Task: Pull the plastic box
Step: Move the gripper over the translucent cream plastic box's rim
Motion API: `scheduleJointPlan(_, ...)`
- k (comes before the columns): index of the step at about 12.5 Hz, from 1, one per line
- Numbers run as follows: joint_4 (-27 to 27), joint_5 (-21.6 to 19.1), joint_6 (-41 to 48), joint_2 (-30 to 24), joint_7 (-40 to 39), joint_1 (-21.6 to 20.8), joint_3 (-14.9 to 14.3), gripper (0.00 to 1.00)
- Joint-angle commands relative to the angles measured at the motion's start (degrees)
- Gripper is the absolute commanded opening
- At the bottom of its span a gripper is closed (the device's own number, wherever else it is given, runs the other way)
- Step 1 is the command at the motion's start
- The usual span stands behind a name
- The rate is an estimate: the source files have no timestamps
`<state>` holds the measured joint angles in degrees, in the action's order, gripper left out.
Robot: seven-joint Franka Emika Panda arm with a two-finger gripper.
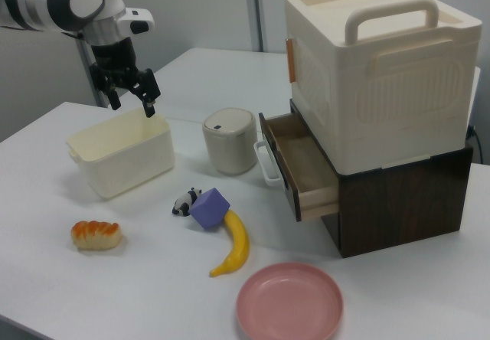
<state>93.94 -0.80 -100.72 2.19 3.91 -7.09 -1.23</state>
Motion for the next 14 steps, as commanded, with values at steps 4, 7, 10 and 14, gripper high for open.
scheduleJointPlan(4,2.5,-1.0,-0.7,-2.3,-0.5,-0.4,-0.4,1.0)
scheduleJointPlan(7,2.8,-1.1,0.3,-2.5,-14.7,-0.3,-0.7,1.0)
scheduleJointPlan(10,2.8,-1.2,-0.3,-2.2,-27.0,-0.1,-0.8,1.0)
scheduleJointPlan(14,0.1,-7.0,-7.7,2.7,-38.7,-0.6,2.4,1.0)
